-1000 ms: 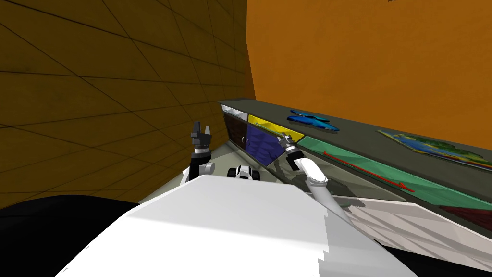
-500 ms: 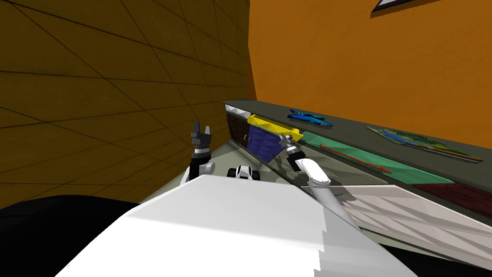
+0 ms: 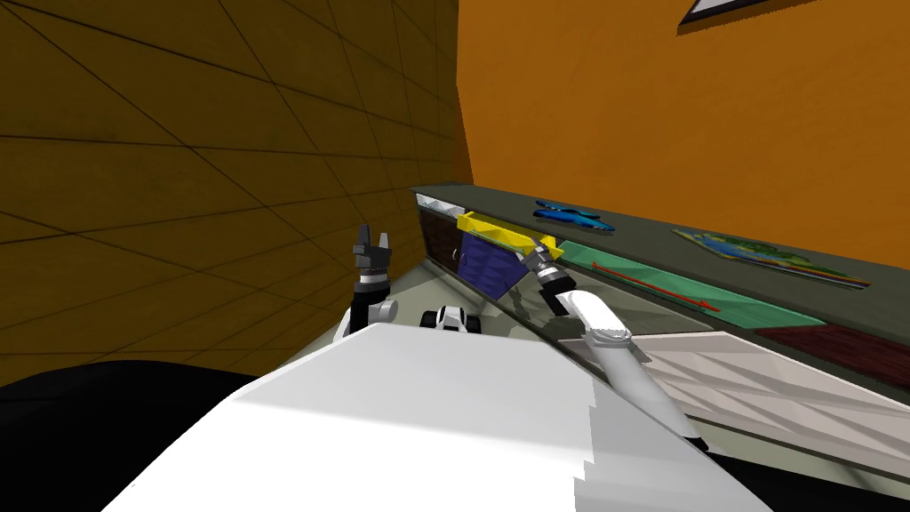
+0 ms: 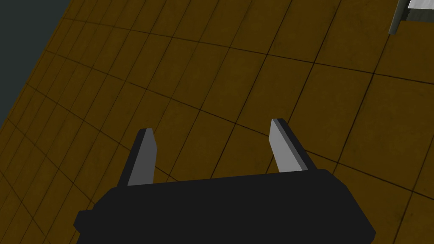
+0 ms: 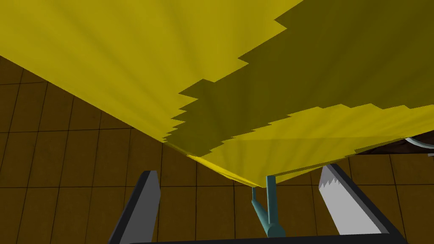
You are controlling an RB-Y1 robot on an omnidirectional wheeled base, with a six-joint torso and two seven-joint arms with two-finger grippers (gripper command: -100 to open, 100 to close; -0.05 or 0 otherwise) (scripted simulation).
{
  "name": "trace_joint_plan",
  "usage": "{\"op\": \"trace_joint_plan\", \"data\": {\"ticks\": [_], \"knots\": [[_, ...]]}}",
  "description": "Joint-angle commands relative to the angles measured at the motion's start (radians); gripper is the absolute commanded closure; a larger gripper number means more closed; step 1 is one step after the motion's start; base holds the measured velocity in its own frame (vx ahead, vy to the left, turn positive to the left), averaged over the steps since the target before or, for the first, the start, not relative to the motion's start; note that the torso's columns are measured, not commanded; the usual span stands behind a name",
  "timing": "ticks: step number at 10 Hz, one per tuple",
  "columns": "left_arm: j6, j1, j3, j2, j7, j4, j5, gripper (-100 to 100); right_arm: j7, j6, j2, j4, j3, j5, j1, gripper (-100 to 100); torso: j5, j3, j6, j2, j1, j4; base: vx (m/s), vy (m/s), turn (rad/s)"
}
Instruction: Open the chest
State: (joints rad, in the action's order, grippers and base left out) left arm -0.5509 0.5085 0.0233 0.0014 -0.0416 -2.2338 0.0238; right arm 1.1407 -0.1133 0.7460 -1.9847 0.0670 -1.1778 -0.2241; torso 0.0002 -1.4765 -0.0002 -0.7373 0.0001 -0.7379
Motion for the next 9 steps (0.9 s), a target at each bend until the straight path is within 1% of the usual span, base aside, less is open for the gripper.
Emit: {"op": "trace_joint_plan", "data": {"ticks": [1,4,5,6,9], "knots": [[0.000,0.000,0.000,0.000,0.000,0.000,0.000,0,-0.040,-0.014,0.061,0.002,0.029,0.029,0.007,-100,0.000,0.001,0.000,-0.001,0.000,-0.001,0.018,0.063,-0.048],[0.000,0.000,0.000,0.000,0.000,0.000,0.000,0,-0.083,-0.028,0.128,0.001,0.060,0.061,0.011,-100,0.000,0.001,0.000,-0.002,0.000,0.000,0.009,0.062,-0.053],[0.000,0.000,0.000,0.000,0.000,0.000,0.000,0,-0.071,-0.023,0.113,0.000,0.049,0.053,0.009,-100,0.000,0.001,0.000,-0.001,0.001,-0.001,0.004,0.032,-0.020],[0.000,0.000,0.000,0.000,0.000,0.000,0.000,0,-0.074,-0.022,0.115,0.001,0.049,0.053,0.009,0,0.001,0.001,-0.001,-0.001,0.000,-0.001,0.000,0.000,0.000],[0.000,0.000,0.000,0.000,0.000,0.000,0.000,0,-0.074,-0.022,0.115,0.002,0.049,0.053,0.008,0,0.000,0.001,0.000,-0.001,0.000,-0.001,0.000,0.000,0.000]]}}
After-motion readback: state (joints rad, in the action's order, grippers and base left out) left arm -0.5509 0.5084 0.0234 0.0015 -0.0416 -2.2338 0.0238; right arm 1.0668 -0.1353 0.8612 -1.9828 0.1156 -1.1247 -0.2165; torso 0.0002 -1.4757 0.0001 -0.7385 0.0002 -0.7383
